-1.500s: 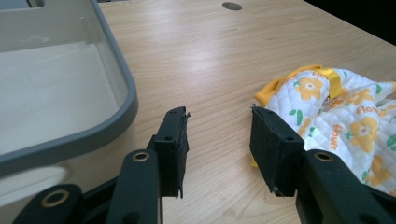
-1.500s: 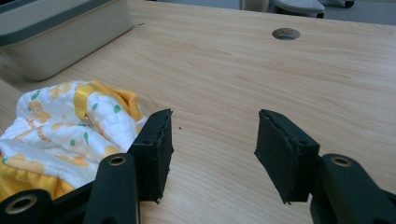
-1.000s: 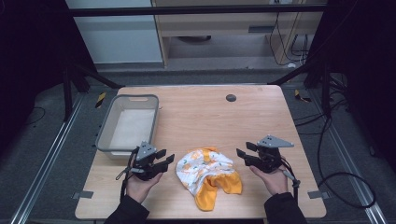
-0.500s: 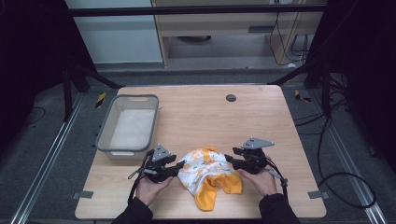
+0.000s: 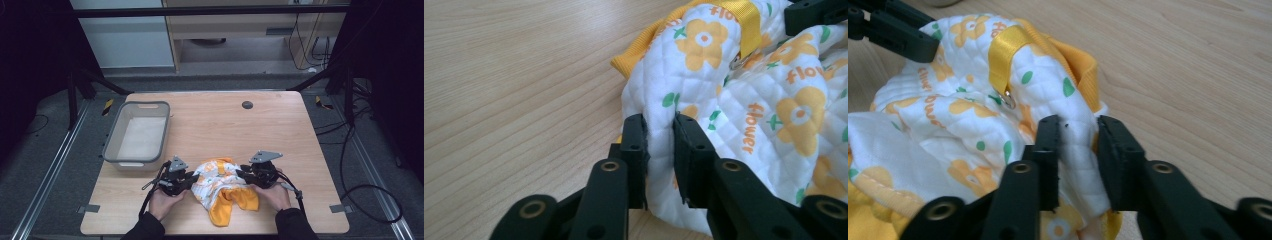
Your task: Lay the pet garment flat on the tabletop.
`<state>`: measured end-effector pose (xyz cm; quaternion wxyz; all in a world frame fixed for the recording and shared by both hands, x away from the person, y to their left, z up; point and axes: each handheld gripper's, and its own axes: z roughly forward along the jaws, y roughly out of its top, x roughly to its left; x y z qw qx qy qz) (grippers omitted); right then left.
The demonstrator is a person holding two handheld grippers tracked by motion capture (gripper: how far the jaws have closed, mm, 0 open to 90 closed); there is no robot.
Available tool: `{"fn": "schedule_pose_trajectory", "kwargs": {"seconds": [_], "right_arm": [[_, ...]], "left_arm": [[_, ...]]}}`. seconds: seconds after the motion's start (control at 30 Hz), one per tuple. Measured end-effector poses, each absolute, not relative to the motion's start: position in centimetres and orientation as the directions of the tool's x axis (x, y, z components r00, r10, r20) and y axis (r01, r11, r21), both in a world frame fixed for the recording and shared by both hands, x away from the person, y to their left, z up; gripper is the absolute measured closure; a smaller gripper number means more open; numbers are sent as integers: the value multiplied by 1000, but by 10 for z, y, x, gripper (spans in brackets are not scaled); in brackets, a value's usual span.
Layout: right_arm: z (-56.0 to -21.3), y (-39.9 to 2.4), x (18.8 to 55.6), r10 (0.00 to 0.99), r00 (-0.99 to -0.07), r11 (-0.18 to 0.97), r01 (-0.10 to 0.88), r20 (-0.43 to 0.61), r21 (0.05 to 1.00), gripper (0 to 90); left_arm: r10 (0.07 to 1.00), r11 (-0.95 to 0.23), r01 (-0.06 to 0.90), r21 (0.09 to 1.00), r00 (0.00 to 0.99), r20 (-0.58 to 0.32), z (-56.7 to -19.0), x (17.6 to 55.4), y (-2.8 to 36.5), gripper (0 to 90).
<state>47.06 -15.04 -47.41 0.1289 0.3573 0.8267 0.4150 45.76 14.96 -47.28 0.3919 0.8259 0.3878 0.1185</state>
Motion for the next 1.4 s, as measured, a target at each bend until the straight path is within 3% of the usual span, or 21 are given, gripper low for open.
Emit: {"fn": "schedule_pose_trajectory", "kwargs": {"seconds": [0.03, 0.1, 0.43, 0.7, 0.97, 1.07, 1.13, 1.23, 1.4], "right_arm": [[-473, -149, 471, 688, -721, 411, 481, 82, 775, 840], [-471, -149, 471, 687, -722, 414, 476, 77, 776, 858], [-451, -162, 458, 705, -709, 349, 369, 18, 862, 856], [-469, -169, 440, 639, -768, 431, 403, 42, 808, 851], [-487, -163, 442, 635, -770, 495, 466, 61, 734, 826], [-487, -163, 442, 641, -764, 485, 472, 67, 737, 768], [-483, -165, 441, 647, -760, 470, 464, 65, 751, 721], [-472, -171, 441, 657, -750, 419, 444, 73, 792, 696], [-460, -180, 453, 702, -709, 343, 421, 68, 840, 697]], "left_arm": [[729, -398, 544, 739, 676, -106, -471, 461, 148, 795], [730, -395, 531, 750, 677, -94, -466, 464, 146, 802], [712, -391, 450, 803, 701, -46, -447, 455, 135, 804], [672, -488, 484, 726, 739, -40, -472, 439, 127, 800], [665, -520, 522, 676, 744, -63, -484, 439, 126, 790], [670, -506, 530, 681, 738, -77, -482, 439, 129, 725], [670, -476, 522, 708, 737, -93, -476, 438, 133, 612], [684, -445, 484, 754, 727, -63, -462, 438, 142, 511], [737, -383, 475, 792, 674, -48, -449, 453, 153, 453]]}}
